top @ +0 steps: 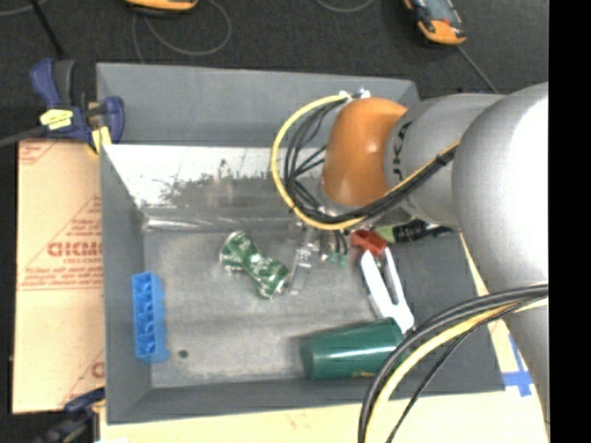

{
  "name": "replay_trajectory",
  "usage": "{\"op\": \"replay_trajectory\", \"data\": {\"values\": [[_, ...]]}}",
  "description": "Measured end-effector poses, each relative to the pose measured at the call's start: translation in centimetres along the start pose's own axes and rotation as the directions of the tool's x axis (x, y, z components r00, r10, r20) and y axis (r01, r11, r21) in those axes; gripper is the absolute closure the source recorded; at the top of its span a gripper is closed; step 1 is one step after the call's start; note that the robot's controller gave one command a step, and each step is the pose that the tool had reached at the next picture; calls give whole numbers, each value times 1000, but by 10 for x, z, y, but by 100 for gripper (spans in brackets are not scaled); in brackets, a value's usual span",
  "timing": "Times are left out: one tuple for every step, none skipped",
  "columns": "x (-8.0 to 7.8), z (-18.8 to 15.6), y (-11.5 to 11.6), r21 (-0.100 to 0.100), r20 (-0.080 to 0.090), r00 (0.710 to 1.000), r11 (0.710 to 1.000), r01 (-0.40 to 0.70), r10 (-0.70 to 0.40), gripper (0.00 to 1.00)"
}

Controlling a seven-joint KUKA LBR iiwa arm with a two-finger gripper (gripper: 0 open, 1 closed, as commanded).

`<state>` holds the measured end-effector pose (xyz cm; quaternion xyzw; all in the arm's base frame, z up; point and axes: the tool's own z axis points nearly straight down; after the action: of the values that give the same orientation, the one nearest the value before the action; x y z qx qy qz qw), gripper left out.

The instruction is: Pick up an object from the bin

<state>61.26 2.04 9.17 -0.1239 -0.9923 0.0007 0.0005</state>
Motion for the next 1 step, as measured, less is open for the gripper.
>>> {"op": "replay_trajectory", "data": {"values": [[3, -36, 8, -3, 3, 1000, 1000, -4, 4, 0]]}}
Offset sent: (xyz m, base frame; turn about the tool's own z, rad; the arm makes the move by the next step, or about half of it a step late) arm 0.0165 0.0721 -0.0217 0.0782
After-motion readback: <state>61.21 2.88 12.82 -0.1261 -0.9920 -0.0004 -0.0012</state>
